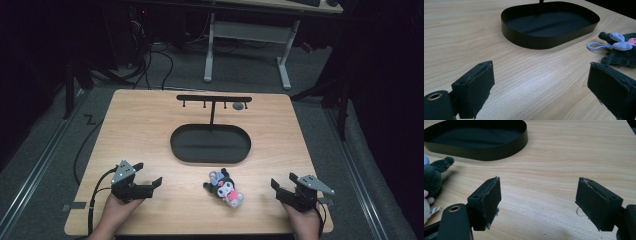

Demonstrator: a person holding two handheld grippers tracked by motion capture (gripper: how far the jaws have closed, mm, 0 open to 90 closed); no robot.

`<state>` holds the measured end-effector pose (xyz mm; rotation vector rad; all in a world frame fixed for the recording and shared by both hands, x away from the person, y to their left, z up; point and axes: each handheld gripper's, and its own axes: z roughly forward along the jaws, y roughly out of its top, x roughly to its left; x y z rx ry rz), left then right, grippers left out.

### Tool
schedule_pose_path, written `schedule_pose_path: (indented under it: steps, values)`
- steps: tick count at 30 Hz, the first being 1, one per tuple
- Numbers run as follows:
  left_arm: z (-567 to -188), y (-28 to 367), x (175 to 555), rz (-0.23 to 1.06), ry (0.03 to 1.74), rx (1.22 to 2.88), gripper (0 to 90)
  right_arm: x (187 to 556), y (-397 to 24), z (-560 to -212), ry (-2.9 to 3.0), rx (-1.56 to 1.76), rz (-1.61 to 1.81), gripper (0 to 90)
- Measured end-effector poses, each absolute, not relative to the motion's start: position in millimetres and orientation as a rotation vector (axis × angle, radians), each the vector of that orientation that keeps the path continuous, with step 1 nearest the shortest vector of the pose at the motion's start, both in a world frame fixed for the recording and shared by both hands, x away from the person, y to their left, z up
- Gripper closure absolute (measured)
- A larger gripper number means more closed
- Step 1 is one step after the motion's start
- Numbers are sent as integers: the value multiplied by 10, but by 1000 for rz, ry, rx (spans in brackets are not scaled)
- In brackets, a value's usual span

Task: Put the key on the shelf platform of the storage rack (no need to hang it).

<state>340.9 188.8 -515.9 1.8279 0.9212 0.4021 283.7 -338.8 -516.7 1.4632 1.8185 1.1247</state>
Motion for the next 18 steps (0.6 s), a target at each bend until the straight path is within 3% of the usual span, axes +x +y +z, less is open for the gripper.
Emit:
schedule_pose_path:
  steps: [18]
  values:
    - [-5178,1894,3403,410,928,1844,78,2852,-3385,-5137,1793,1428,1152,209]
